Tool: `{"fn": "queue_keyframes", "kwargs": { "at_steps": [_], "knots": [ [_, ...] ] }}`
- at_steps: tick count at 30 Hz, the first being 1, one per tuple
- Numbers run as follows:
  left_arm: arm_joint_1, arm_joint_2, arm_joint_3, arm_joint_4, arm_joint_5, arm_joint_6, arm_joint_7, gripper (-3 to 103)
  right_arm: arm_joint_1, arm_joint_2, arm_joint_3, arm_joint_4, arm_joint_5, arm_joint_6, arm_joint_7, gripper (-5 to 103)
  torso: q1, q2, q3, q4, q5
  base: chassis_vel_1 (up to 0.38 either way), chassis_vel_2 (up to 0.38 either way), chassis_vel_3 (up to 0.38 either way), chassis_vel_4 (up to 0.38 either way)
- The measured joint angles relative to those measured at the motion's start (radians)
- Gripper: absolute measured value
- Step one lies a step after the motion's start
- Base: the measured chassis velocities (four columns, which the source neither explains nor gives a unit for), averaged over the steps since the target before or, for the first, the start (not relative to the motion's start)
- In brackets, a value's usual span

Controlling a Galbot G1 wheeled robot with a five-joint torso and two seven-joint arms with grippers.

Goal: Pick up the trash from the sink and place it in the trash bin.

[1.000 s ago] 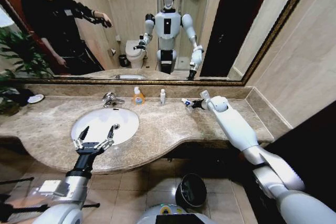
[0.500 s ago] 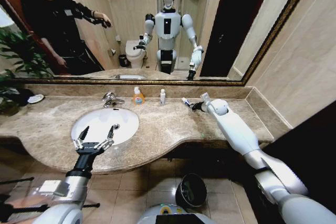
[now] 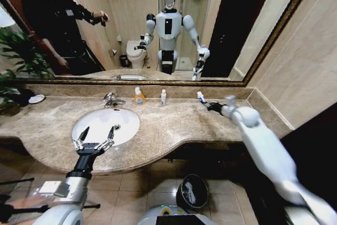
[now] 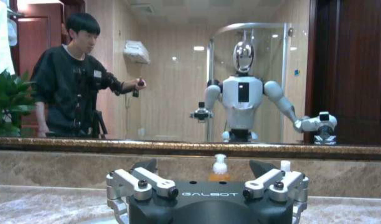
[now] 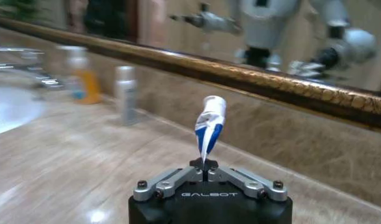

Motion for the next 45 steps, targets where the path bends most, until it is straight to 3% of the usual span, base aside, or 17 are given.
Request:
{"fn": "queue_keyframes", "kwargs": {
  "at_steps": [3,4,7,8,11,12,15,17,18,20,22,25,27,28,34,42,45],
  "knots": [
    [0.000,0.000,0.000,0.000,0.000,0.000,0.000,100,-0.264,-0.031,0.207,0.098,0.072,0.099,-0.141,0,0.000,0.000,0.000,-0.0002,-0.0011,0.000,0.000,0.000,0.000],
    [0.000,0.000,0.000,0.000,0.000,0.000,0.000,100,-0.264,-0.031,0.207,0.098,0.072,0.099,-0.141,0,0.000,0.000,0.000,-0.0002,-0.0011,0.000,0.000,0.000,0.000],
    [0.000,0.000,0.000,0.000,0.000,0.000,0.000,100,-0.445,-0.028,0.405,0.061,0.102,0.234,-0.453,0,0.000,0.000,0.000,-0.0003,-0.0019,0.000,0.000,0.000,0.000],
    [0.000,0.000,0.000,0.000,0.000,0.000,0.000,100,-0.445,-0.028,0.405,0.061,0.102,0.234,-0.453,0,0.000,0.000,0.000,-0.0003,-0.0019,0.000,0.000,0.000,0.000],
    [0.000,0.000,0.000,0.000,0.000,0.000,0.000,100,-0.555,0.010,0.527,0.017,0.060,0.316,-0.743,0,0.000,0.000,0.000,-0.0001,-0.0008,0.000,0.000,0.000,0.000],
    [0.000,0.000,0.000,0.000,0.000,0.000,0.000,100,-0.555,0.010,0.527,0.017,0.060,0.316,-0.743,0,0.000,0.000,0.000,-0.0001,-0.0008,0.000,0.000,0.000,0.000],
    [0.000,0.000,0.000,0.000,0.000,0.000,0.000,100,-0.622,0.096,0.578,-0.001,-0.045,0.367,-0.937,0,0.000,0.000,0.000,-0.0002,-0.0011,0.000,0.000,0.000,0.000],
    [0.000,0.000,0.000,0.000,0.000,0.000,0.000,100,-0.631,0.132,0.577,-0.010,-0.102,0.384,-0.961,0,0.000,0.000,0.000,-0.0002,-0.0013,0.000,0.000,0.000,0.000],
    [0.000,0.000,0.000,0.000,0.000,0.000,0.000,100,-0.638,0.173,0.560,-0.029,-0.152,0.409,-0.962,0,0.000,0.000,0.000,-0.0003,-0.0014,0.000,0.000,0.000,0.000],
    [0.000,0.000,0.000,0.000,0.000,0.000,0.000,100,-0.647,0.255,0.488,-0.085,-0.226,0.471,-0.851,0,0.000,0.000,0.000,-0.0002,-0.0001,0.000,0.000,0.000,0.000],
    [0.000,0.000,0.000,0.000,0.000,0.000,0.000,100,-0.643,0.283,0.465,-0.109,-0.252,0.485,-0.798,0,0.000,0.000,0.000,-0.0003,-0.0002,0.000,0.000,0.000,0.000],
    [0.000,0.000,0.000,0.000,0.000,0.000,0.000,100,-0.571,0.421,0.410,-0.261,-0.400,0.550,-0.624,0,0.000,0.000,0.000,0.0002,-0.0019,0.000,0.000,0.000,0.000],
    [0.000,0.000,0.000,0.000,0.000,0.000,0.000,100,-0.544,0.463,0.406,-0.323,-0.434,0.580,-0.597,0,0.000,0.000,0.000,0.0001,-0.0002,0.000,0.000,0.000,0.000],
    [0.000,0.000,0.000,0.000,0.000,0.000,0.000,100,-0.499,0.522,0.417,-0.426,-0.501,0.624,-0.564,0,0.000,0.000,0.000,0.0001,-0.0008,0.000,0.000,0.000,0.000],
    [0.000,0.000,0.000,0.000,0.000,0.000,0.000,100,-0.416,0.604,0.462,-0.692,-0.659,0.761,-0.496,0,0.000,0.000,0.000,0.0000,-0.0009,0.000,0.000,0.000,0.000],
    [0.000,0.000,0.000,0.000,0.000,0.000,0.000,100,-0.312,0.655,0.454,-0.967,-0.729,0.899,-0.224,0,0.000,0.000,0.000,0.0000,-0.0011,0.000,0.000,0.000,0.000],
    [0.000,0.000,0.000,0.000,0.000,0.000,0.000,100,-0.295,0.664,0.446,-1.005,-0.742,0.915,-0.173,1,0.000,0.000,0.000,0.0001,-0.0009,0.000,0.000,0.000,0.000]
  ]
}}
